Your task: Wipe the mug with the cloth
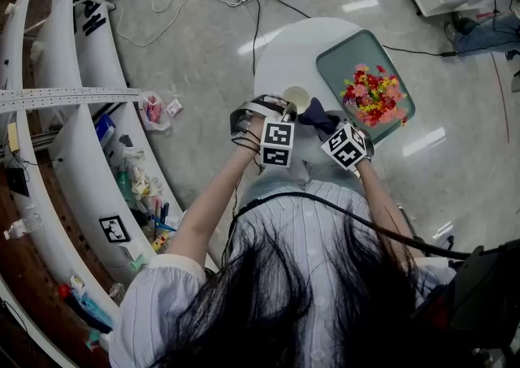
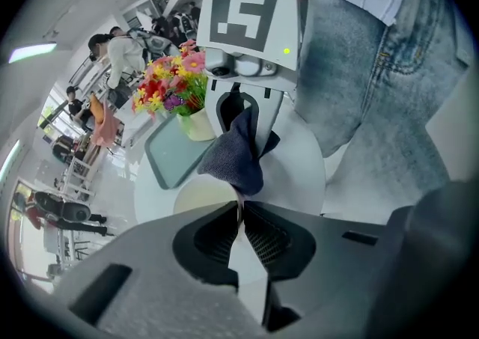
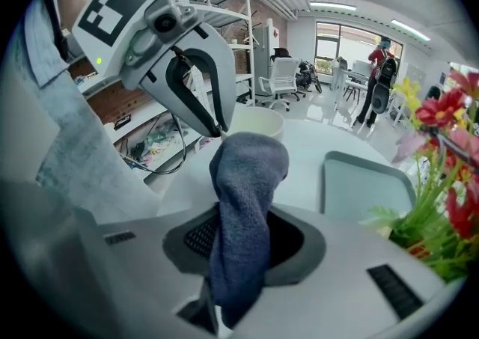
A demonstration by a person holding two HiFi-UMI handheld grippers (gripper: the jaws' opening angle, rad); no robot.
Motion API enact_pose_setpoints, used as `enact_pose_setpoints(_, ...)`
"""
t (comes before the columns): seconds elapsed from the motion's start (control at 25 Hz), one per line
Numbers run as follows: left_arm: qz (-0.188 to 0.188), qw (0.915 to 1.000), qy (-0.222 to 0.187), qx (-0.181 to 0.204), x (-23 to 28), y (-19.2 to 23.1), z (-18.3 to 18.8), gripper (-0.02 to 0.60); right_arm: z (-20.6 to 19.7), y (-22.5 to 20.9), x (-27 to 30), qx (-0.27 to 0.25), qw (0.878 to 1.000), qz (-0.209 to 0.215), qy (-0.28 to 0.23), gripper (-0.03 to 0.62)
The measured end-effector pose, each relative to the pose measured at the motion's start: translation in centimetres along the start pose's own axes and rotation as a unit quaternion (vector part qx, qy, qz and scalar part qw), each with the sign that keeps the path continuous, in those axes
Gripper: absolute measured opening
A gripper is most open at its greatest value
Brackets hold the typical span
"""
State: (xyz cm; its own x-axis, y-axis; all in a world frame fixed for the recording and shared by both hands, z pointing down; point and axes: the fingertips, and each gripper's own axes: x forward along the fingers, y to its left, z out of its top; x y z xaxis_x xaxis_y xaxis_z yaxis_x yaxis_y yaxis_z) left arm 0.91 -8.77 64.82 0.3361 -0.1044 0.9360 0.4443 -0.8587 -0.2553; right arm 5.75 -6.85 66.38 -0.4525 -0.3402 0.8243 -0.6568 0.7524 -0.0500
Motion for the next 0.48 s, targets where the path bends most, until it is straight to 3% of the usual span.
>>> enact_pose_setpoints(0.48, -0.031, 0.9886, -0.008, 0.147, -0.44, -0.88, -0.81, 0.04, -0.36, 0.46, -0.31, -0.026, 0.999, -0.001, 0.019, 0.123)
